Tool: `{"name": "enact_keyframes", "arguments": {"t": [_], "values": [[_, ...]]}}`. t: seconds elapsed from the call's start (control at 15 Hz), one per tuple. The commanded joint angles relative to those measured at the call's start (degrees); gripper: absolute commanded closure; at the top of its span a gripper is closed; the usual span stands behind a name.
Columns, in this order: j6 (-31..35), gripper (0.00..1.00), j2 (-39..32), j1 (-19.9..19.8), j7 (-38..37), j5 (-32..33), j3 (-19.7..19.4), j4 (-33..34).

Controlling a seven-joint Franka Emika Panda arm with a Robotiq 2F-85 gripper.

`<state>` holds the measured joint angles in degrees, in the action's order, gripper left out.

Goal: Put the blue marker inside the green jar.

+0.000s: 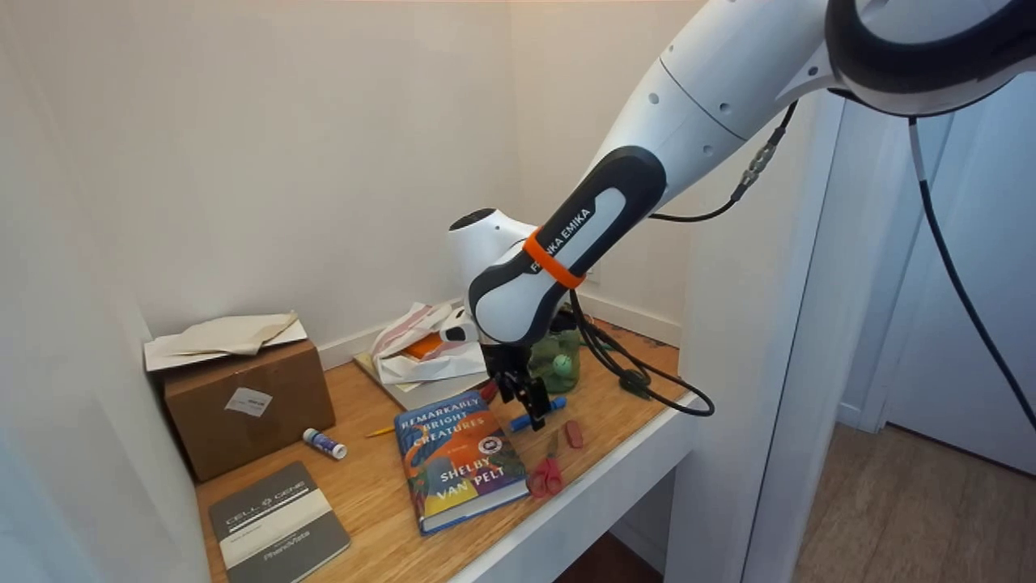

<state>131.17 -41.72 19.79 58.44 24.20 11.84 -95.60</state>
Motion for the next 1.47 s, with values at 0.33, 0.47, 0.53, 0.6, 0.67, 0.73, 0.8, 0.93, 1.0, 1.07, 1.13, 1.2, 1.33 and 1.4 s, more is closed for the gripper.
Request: {"name": "enact_keyframes", "arguments": {"t": [0.33, 0.47, 0.53, 0.6, 0.67, 0.73, 0.8, 0.93, 1.0, 1.07, 1.13, 1.2, 1.33, 1.4], "values": [[-4.11, 0.26, -6.01, 2.29, -0.32, 3.82, -1.5, 8.79], [-4.24, 0.35, -6.71, 2.37, -0.27, 3.89, -1.64, 9.6], [-4.28, 0.44, -6.99, 2.37, -0.23, 3.88, -1.69, 9.89], [-4.31, 0.51, -7.24, 2.36, -0.2, 3.87, -1.72, 10.11], [-4.35, 0.57, -7.47, 2.34, -0.18, 3.89, -1.79, 10.34], [-4.42, 0.65, -7.67, 2.34, -0.17, 3.9, -1.85, 10.46], [-4.49, 0.71, -7.8, 2.36, -0.22, 3.92, -1.93, 10.58], [-4.47, 0.86, -7.96, 2.28, -0.18, 3.89, -2.0, 10.69], [-4.47, 0.92, -7.95, 2.26, -0.2, 3.88, -2.02, 10.68], [-4.5, 0.98, -7.79, 2.19, -0.21, 3.86, -2.06, 10.53], [-4.43, 1.0, -7.47, 2.07, -0.3, 3.84, -2.12, 10.29], [-4.37, 0.96, -7.06, 1.93, -0.55, 3.8, -2.25, 9.97], [-4.25, 0.95, -6.5, 1.76, -0.86, 3.74, -2.47, 9.62], [-4.39, 0.95, -6.08, 1.65, -0.83, 3.59, -2.48, 9.42]]}}
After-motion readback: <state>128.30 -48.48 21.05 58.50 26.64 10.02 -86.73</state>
